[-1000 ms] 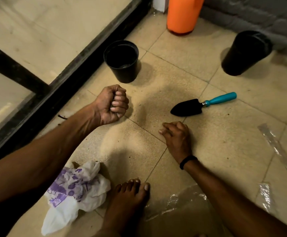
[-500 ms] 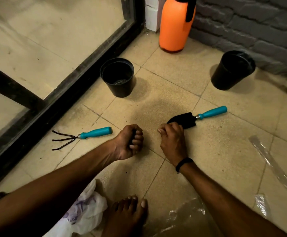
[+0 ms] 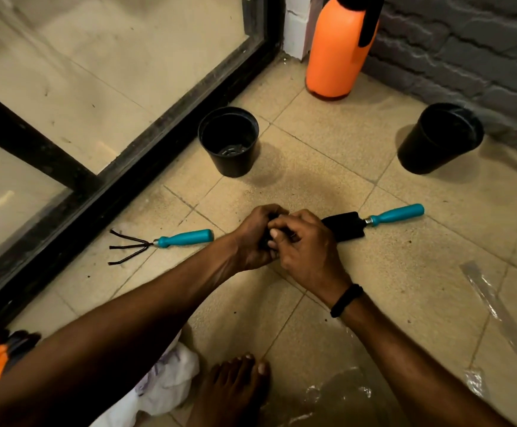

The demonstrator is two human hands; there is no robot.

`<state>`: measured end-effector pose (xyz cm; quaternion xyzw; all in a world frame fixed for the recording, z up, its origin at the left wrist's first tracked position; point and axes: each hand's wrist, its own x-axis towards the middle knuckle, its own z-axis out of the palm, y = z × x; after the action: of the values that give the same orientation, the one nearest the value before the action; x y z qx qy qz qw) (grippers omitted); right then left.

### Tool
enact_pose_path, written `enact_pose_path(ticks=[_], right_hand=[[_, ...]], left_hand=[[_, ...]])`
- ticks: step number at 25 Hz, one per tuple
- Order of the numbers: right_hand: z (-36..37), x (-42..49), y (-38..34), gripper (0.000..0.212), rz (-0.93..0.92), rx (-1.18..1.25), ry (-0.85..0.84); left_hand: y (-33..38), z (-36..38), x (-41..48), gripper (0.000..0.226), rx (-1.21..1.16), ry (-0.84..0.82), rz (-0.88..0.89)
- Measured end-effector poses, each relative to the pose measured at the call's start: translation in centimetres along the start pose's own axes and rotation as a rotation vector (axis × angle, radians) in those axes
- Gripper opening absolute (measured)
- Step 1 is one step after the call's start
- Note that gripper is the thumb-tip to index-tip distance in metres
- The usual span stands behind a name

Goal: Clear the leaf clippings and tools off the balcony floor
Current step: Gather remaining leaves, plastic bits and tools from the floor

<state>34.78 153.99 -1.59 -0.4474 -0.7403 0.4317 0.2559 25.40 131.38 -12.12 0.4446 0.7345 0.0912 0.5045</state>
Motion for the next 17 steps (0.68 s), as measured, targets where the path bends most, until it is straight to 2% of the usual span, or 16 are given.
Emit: enact_pose_path(ticks=[2, 3, 4, 5, 6, 7, 8, 9, 10, 11, 12, 13, 14, 16, 17], right_hand=[[-2.3, 1.3, -2.2, 0.015, 0.059, 0.071, 0.063], [-3.7, 1.9, -3.5, 0.014, 0.077, 0.054, 0.087], [-5.0, 2.2, -5.3, 0.014, 0.083, 0.038, 0.089], [-6.4, 2.5, -7.4, 0.016, 0.097, 0.056, 0.083], [-7.7, 2.5, -9.5, 0.017, 0.126, 0.104, 0.074], [-8.9, 2.0, -12.5, 0.016, 0.157, 0.174, 0.055], [-9.9, 1.2, -15.9, 0.013, 0.185, 0.230, 0.038], [-10.8, 0.2, -19.2, 0.012, 0.203, 0.270, 0.027], [-11.5, -1.0, -22.5, 0.011, 0.228, 0.305, 0.014], [-12.1, -2.2, -25.5, 0.010, 0.268, 0.345, 0.013], [-12.6, -3.5, -28.7, 0.009, 0.315, 0.384, 0.004], [-12.9, -4.6, -31.3, 0.008, 0.360, 0.410, -0.008], [-13.0, -5.8, -33.8, 0.007, 0.400, 0.426, -0.032], [-12.9, -8.1, -38.1, 0.004, 0.475, 0.421, -0.093], [-12.7, -9.1, -40.4, 0.004, 0.495, 0.414, -0.140]], left_hand=[[2.1, -1.4, 0.3, 0.066, -0.139, -0.044, -0.127], [2.5, -2.1, 0.7, 0.065, -0.142, 0.035, -0.018], [2.9, -3.0, 0.9, 0.064, -0.231, 0.047, -0.100], [3.0, -3.2, 0.1, 0.063, -0.287, -0.032, -0.178], [4.7, -4.8, -2.2, 0.060, -0.224, -0.116, -0.215], [7.6, -7.7, -4.4, 0.055, -0.264, -0.050, -0.248], [11.3, -11.7, -5.8, 0.042, -0.520, -0.033, -0.248], [17.1, -16.3, -6.9, 0.023, -0.986, -0.273, -0.451], [21.7, -20.6, -8.7, 0.020, -1.514, -0.352, -0.487], [25.4, -24.2, -11.5, 0.031, -1.563, -0.286, -0.395], [27.8, -26.5, -15.5, 0.041, -1.587, -0.277, -0.173], [28.8, -27.1, -17.4, 0.046, -1.749, -0.209, -0.063], [29.4, -27.8, -20.7, 0.047, -1.806, -0.172, -0.050], [27.6, -29.5, -26.8, 0.043, -1.935, -0.088, -0.221], [26.4, -29.9, -30.2, 0.041, -1.985, -0.026, -0.215]])
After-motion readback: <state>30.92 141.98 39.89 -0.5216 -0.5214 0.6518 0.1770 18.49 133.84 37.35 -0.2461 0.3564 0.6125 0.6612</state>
